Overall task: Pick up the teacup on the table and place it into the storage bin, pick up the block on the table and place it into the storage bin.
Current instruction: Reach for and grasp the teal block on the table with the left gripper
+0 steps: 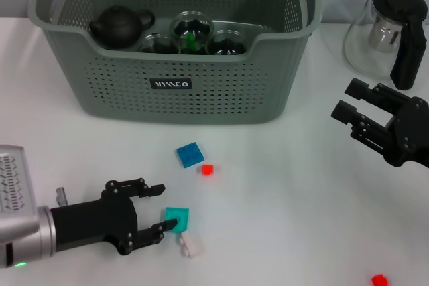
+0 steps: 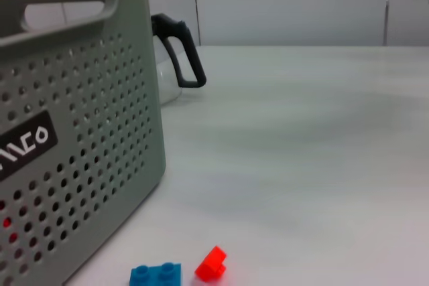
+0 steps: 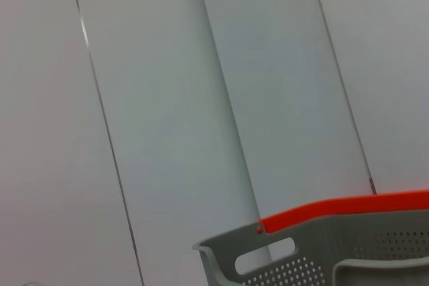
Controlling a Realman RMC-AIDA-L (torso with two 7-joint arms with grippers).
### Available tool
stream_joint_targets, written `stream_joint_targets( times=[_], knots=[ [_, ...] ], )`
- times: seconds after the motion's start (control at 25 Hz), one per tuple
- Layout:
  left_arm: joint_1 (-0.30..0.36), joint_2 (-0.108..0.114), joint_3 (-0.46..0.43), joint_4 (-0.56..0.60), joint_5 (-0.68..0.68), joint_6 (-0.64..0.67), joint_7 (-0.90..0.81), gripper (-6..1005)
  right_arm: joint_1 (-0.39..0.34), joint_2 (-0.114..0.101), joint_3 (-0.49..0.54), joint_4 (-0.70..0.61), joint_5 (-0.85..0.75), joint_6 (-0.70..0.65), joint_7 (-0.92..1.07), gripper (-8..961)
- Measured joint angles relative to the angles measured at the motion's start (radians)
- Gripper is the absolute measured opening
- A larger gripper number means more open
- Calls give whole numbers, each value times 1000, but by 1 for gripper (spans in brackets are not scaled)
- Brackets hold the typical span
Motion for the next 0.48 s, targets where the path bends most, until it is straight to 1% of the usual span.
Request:
stream_joint_targets(
  times=[0.16, 0.48],
  knots=[
    [-4, 0, 11, -9, 1, -16, 1, 607, 4, 0, 0, 0, 0, 0, 0, 576],
    [2, 0, 15, -11, 3, -7, 1, 608, 10, 0, 0, 0, 1, -1, 2, 576]
  ],
)
